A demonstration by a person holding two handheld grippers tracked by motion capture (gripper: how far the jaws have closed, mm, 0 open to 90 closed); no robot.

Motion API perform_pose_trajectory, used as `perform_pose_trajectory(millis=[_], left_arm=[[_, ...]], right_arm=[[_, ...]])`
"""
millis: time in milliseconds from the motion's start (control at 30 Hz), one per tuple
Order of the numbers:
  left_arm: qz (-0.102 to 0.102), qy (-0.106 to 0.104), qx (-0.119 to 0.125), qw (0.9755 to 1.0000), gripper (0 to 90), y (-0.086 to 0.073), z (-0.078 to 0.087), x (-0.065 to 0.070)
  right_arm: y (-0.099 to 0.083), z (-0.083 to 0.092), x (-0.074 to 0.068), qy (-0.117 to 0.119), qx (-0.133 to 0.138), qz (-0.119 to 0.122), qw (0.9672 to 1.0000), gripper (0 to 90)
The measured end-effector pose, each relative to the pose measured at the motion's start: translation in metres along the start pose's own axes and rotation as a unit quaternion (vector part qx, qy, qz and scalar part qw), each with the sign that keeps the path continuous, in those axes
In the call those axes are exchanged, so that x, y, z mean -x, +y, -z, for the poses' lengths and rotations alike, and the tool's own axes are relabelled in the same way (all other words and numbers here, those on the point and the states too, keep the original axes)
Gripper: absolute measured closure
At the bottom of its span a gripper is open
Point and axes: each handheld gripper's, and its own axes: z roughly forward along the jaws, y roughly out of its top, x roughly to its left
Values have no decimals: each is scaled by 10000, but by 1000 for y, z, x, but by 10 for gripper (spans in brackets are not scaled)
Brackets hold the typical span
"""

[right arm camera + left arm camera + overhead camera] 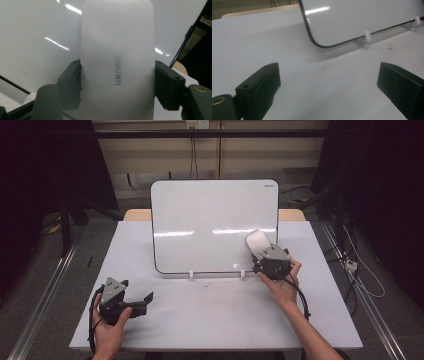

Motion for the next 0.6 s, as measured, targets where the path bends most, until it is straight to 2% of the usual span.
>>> perform_pose_trajectory(millis=[500,600], left_arm=[[18,-26,-66,10000,49,-1,-3,1],[27,-23,-49,10000,49,-1,-3,1]], right_arm=[[0,0,2,63,-7,-75,10000,311],[0,-1,4,144,8,-147,9998,303]])
